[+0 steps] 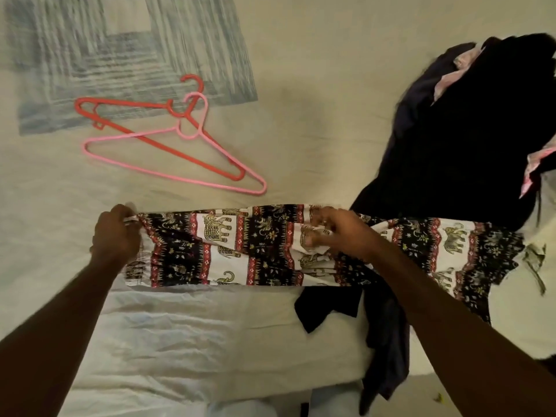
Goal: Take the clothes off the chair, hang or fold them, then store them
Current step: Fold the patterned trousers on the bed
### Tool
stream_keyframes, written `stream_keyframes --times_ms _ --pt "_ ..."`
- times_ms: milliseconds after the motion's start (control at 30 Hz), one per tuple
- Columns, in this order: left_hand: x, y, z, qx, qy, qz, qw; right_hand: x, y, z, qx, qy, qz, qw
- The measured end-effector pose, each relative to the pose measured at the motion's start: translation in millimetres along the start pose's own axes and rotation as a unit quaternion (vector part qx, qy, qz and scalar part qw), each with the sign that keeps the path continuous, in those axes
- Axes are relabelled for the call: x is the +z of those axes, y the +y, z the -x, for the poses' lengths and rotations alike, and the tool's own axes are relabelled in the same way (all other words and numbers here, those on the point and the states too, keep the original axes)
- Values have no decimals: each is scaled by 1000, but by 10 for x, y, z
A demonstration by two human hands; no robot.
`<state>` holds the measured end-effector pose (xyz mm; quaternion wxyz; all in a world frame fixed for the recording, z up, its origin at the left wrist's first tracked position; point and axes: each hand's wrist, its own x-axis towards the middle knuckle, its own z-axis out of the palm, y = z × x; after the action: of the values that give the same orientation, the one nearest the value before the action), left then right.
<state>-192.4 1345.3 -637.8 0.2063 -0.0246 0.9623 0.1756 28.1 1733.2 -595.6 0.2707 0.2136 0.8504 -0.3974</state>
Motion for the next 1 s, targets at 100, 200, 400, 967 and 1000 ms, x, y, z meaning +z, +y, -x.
stream_keyframes --times_ms 100,200,400,967,1000 --pt "0 -24 5 33 -19 -24 999 -63 241 69 10 17 127 992" --pt "-7 -49 -13 64 -28 -70 995 -72 345 -24 -13 184 136 973" --pt "40 144 122 71 70 -173 980 39 230 -442 84 192 263 942" --pt "1670 2509 1930 569 -145 -114 802 475 2039 1749 232 307 169 908" --pt "1719 2602 1978 573 -155 -125 795 511 2187 1860 249 305 162 905"
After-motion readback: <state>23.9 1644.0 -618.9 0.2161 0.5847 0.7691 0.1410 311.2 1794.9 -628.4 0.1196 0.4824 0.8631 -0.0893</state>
